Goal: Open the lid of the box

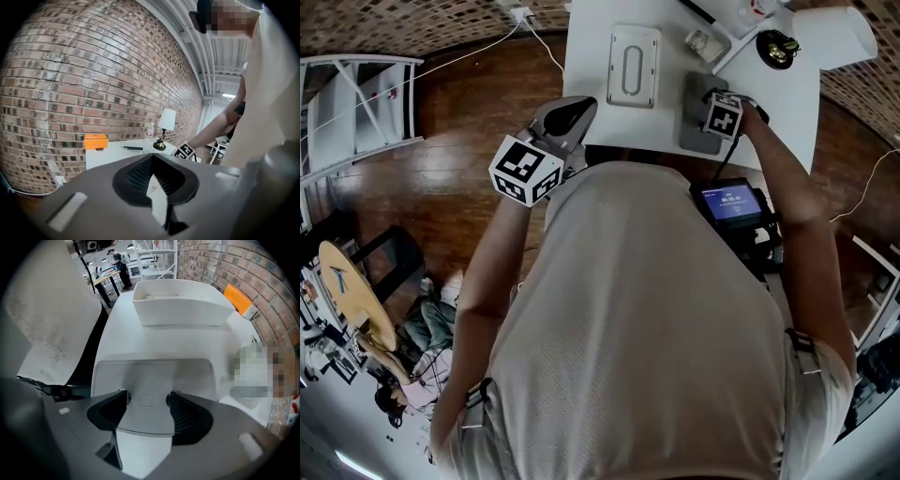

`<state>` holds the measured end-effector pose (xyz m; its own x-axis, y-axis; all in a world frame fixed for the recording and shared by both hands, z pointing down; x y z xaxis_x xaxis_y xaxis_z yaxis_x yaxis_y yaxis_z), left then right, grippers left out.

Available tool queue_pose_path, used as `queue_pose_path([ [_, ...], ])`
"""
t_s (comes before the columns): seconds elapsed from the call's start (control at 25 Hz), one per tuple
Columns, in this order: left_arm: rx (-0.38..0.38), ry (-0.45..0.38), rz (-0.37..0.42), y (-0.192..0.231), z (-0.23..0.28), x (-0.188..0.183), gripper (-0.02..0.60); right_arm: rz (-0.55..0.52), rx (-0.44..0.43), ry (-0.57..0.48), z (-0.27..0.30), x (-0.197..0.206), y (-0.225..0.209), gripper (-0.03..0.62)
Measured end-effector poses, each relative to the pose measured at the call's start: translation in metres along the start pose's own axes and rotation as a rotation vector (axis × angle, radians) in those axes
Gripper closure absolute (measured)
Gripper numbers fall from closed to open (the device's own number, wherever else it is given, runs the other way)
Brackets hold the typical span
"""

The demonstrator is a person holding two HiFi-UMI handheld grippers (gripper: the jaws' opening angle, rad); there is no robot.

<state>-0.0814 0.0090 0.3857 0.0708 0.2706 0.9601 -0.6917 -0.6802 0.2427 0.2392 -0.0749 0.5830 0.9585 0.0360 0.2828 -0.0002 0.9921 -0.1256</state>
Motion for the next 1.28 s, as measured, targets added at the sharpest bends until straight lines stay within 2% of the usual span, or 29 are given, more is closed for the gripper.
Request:
queue_pose_path([
  [0.2, 0.018, -0.007, -0.009, 0.002, 0.005, -0.002, 0.580, 0.009, 0.016, -0.005, -0.011, -0.004, 0.000, 0.275],
  [0.28, 0.024, -0.012, -0.005, 0.005, 0.009, -0.004, 0.580, 0.010, 0.047, -0.051, -0.027, -0.011, -0.006, 0.280],
  [0.36, 0.029, -0.016, -0.007, 0.008, 0.014, -0.004, 0.580, 0.039, 0.089, -0.153, -0.052, -0.018, -0.008, 0.305],
  [0.44, 0.037, -0.024, -0.011, 0.012, 0.018, -0.008, 0.580, 0.115, 0.133, -0.348, -0.088, -0.032, -0.010, 0.332],
  [0.52, 0.040, -0.039, -0.004, 0.022, 0.023, -0.019, 0.580, 0.186, 0.170, -0.622, -0.132, -0.057, -0.016, 0.359],
  [0.64, 0.038, -0.061, 0.007, 0.032, 0.030, -0.028, 0.580, 0.246, 0.213, -1.016, -0.189, -0.088, -0.015, 0.491],
  [0.72, 0.040, -0.074, 0.010, 0.035, 0.036, -0.028, 0.580, 0.263, 0.236, -1.163, -0.211, -0.096, -0.010, 0.559],
  [0.76, 0.041, -0.079, 0.011, 0.035, 0.038, -0.028, 0.580, 0.268, 0.242, -1.204, -0.217, -0.097, -0.009, 0.588],
  [0.92, 0.044, -0.094, 0.020, 0.039, 0.041, -0.032, 0.580, 0.265, 0.234, -1.292, -0.230, -0.106, -0.003, 0.592],
  [1.28, 0.054, -0.110, 0.027, 0.041, 0.038, -0.046, 0.580, 0.233, 0.225, -1.347, -0.243, -0.122, 0.007, 0.594],
])
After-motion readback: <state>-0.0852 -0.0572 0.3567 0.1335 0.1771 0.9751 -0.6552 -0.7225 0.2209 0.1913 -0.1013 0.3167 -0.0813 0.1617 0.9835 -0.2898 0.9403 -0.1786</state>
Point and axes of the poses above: the fingertips, and each gripper's own axes: z forward along the fingers, y to its left, x out of its underside, the point moved 10 cm from there along -z, backward along the fingers, and after that the axes turned 11 degrees about -y, right-handed, at the moved point
